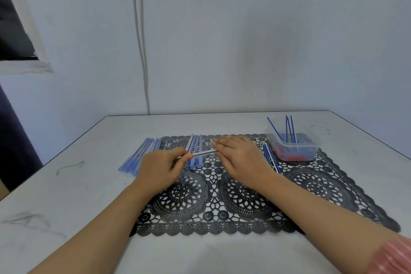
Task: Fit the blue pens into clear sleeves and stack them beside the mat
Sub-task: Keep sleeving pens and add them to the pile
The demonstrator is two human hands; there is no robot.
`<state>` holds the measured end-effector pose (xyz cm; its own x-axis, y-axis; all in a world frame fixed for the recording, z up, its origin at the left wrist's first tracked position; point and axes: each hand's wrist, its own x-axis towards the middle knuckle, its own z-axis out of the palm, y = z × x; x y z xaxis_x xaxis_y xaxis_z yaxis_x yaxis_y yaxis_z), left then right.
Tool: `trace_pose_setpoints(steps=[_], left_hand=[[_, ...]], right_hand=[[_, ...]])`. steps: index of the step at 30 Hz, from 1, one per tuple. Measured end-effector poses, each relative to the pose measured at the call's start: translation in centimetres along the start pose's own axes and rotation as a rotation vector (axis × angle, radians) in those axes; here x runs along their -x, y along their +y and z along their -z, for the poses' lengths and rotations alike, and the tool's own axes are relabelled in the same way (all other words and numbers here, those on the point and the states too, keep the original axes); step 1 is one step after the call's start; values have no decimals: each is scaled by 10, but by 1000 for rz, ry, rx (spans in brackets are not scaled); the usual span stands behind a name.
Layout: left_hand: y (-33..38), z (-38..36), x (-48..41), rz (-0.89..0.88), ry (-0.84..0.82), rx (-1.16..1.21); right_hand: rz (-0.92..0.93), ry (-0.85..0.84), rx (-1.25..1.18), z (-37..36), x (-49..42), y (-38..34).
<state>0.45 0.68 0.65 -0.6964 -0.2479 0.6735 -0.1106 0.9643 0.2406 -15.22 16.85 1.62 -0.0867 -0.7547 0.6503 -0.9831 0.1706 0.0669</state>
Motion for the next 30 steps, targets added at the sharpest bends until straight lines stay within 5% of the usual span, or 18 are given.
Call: trace_pose_setpoints(steps=[13,30], left_hand=[[4,-4,0,24,42,74],[8,-3,0,46,105,79]], right_hand=[[47,108,5,-3,1,0],[28,-43,-31,1,-2,1]])
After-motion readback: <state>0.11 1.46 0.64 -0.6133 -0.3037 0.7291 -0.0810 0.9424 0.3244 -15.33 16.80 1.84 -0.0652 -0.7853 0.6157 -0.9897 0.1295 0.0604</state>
